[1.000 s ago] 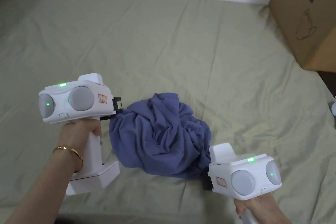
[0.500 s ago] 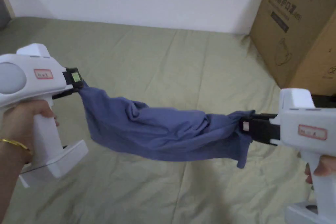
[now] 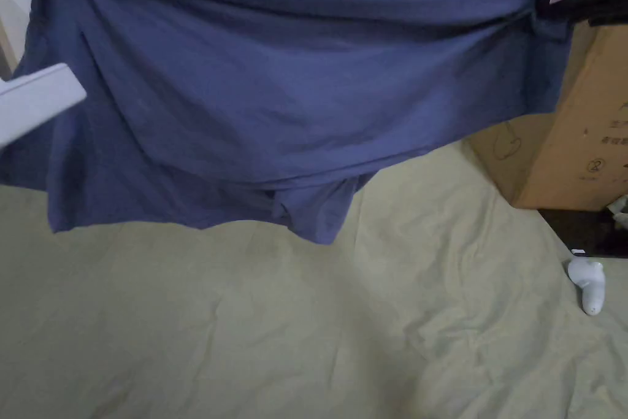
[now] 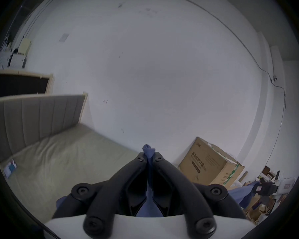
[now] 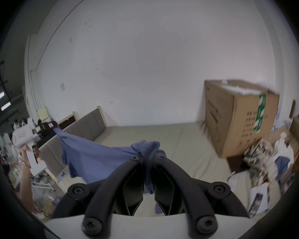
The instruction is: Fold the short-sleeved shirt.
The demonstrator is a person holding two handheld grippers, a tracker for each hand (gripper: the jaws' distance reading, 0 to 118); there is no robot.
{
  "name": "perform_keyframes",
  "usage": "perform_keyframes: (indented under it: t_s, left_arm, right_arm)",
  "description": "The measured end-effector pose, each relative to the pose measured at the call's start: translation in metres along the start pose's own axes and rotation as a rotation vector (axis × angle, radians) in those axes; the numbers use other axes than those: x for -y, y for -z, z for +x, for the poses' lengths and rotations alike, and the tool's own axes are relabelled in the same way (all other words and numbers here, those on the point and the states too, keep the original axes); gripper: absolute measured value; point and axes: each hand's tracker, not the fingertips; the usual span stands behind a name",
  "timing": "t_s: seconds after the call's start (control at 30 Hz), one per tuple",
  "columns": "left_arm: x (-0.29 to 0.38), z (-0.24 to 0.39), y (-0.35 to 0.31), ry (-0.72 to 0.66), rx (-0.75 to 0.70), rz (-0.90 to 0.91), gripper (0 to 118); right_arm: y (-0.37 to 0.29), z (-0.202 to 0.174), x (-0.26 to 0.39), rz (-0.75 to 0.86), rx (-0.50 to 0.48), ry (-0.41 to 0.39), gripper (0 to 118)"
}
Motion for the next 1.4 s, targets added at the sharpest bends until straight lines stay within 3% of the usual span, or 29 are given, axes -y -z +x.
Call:
perform_keyframes:
  t_s: [0.33, 0.5, 0.77, 1.0, 1.13, 1.3, 1.4]
  left_arm:
    - [-0.063, 0.055, 0.06, 0.183, -0.094, 0.026, 1]
    - [-0.059, 0.073, 0.11, 0.306, -0.165, -0.005, 1]
    - [-0.028, 0.08, 0.196, 0.343, -0.232, -0.028, 1]
    - [0.044, 0.057, 0.232, 0.358, -0.233, -0.145, 1]
    - [0.1, 0.023, 0.231, 0.268, -0.213, -0.256, 1]
    - [0.184, -0.022, 0.189, 0.246, -0.23, -0.39, 1]
    - [0.231, -0.052, 0.146, 0.151, -0.234, -0.474, 1]
  right_arm:
    - [0.045, -0.006, -0.078, 0.005, 0.138, -0.023, 7]
    - [0.096, 0.007, -0.094, -0.005, 0.218, -0.009, 7]
    - [0.195, 0.037, -0.088, -0.032, 0.328, -0.008, 7]
    - [0.254, 0.054, -0.028, -0.091, 0.388, -0.012, 7]
    - [0.273, 0.065, 0.032, -0.192, 0.376, 0.021, 7]
    - [0.262, 0.069, 0.125, -0.317, 0.326, 0.058, 7]
    - [0.241, 0.071, 0.183, -0.391, 0.296, 0.084, 7]
